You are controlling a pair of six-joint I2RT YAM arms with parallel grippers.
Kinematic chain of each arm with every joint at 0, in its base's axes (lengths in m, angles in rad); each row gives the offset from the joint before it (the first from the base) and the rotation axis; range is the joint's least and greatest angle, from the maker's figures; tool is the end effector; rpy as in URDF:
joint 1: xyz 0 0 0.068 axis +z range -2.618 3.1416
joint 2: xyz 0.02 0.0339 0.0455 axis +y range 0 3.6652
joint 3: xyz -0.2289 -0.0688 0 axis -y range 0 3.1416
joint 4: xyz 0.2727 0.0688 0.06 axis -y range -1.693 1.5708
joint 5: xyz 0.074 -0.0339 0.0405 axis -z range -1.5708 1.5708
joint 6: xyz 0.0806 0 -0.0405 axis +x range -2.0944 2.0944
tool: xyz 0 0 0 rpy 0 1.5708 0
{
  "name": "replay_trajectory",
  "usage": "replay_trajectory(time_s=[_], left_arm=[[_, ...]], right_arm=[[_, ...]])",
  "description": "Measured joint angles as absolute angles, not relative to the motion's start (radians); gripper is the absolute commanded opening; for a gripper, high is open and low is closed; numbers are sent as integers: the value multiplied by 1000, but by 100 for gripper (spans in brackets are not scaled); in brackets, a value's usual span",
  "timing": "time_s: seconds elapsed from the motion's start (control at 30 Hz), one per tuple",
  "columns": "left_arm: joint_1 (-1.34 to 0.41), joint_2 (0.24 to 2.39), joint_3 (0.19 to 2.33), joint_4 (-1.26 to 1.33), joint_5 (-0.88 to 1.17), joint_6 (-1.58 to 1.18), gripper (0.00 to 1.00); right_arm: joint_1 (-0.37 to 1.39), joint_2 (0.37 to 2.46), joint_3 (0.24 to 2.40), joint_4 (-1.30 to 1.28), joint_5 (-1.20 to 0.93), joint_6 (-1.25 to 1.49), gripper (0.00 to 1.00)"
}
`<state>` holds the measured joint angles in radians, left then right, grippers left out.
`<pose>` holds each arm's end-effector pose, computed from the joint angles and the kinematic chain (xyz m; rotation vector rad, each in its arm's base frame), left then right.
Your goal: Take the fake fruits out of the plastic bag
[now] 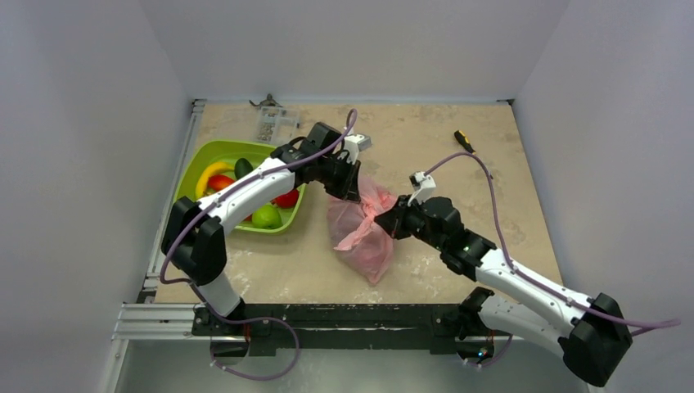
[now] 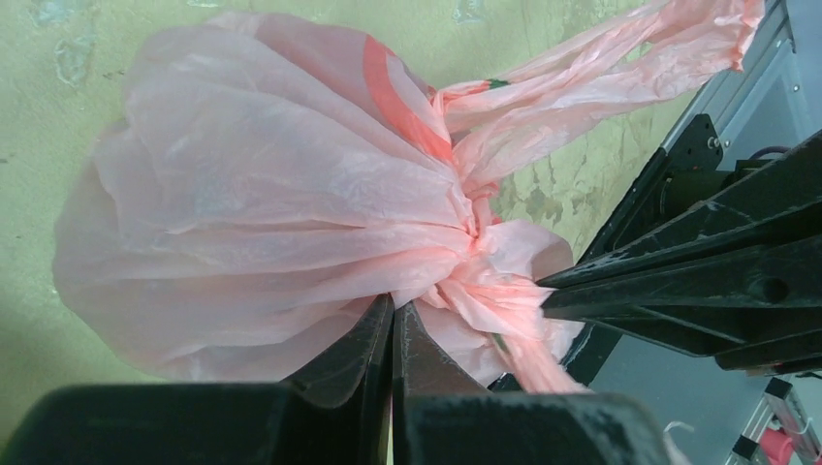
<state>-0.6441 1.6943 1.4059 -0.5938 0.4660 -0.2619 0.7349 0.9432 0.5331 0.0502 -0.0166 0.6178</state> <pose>0.3137 -0.2808 0.2079 0.7001 2.4720 -0.9480 0.2249 0.2050 0.1906 -0.1312 2.0384 0.8982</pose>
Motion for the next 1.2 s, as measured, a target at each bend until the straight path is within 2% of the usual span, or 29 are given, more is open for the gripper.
replay_trajectory(time_s=[0.23,0.43,0.53,0.67,0.83,1.0,1.2], left_arm=[[-625,1635,1366,-583,405,-279,0],[-521,1591,1327,-535,381,-318,0],[-506,1591,1324,-511,395,-330,0],[-523,1591,1317,-481,442,-347,0],[-547,1591,1316,-472,485,-357,0],[-550,1591,1316,-472,499,-357,0],[-550,1591,1316,-471,506,-357,0]], right_arm=[[735,694,441,-22,36,704,0],[735,405,313,-116,85,830,0],[735,366,299,-137,89,839,0],[735,503,387,-201,95,770,21],[735,820,633,-217,56,625,36],[738,1063,801,-214,28,511,43],[739,1132,823,-223,32,451,41]])
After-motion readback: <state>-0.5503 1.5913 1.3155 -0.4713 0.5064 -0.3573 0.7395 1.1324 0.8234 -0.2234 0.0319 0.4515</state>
